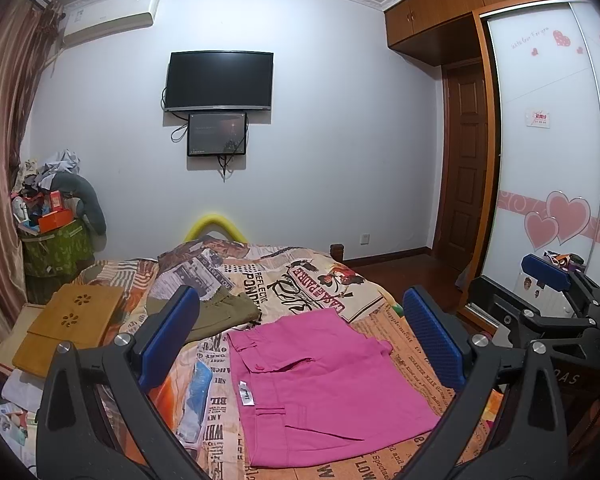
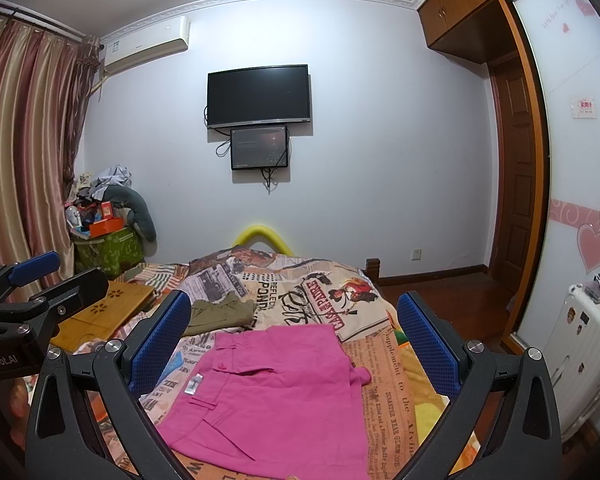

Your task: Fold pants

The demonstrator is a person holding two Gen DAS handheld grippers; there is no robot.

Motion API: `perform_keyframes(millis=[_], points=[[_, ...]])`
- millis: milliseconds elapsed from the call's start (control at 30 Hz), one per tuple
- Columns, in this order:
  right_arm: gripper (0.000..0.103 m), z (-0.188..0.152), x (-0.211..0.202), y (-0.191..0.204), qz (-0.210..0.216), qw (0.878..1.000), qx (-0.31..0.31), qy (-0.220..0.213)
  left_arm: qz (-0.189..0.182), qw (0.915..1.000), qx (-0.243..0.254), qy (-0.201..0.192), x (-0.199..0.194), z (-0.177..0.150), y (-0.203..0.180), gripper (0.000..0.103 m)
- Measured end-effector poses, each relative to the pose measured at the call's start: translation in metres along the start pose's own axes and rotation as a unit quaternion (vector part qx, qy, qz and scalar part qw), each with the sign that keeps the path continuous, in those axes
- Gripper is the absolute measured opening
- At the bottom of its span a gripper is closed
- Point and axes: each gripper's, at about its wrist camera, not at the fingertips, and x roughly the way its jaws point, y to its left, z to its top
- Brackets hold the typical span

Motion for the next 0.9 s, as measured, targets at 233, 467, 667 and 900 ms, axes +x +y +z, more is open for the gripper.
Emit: perform_keyframes(millis=[233,467,667,900], points=[[0.103,0.0001,0.0,-0.0001,0.0,1.0,0.001,0.001,0.0,1.0,0.0,0.0,-0.0001,-0.0001,0.0003,0.103],[0.103,-0.0003,0.0004,-0.0007,0.0,1.0,0.001,0.0,0.0,1.0,0.0,-0.001,0.0005,0.0005,0.0006,0.103],[0.103,-0.0002,0.0,0.0001,0.001,1.0,0.0,0.001,0.002,1.0,-0.002,0.0,0.0015,-0.0002,0.0012,0.103],[0.103,-0.0037,0.0053,0.0018,-0.001,1.0,0.002,0.004,0.006,1.0,-0.001,0.004,0.0076,-0.0031,0.0017,0.103]])
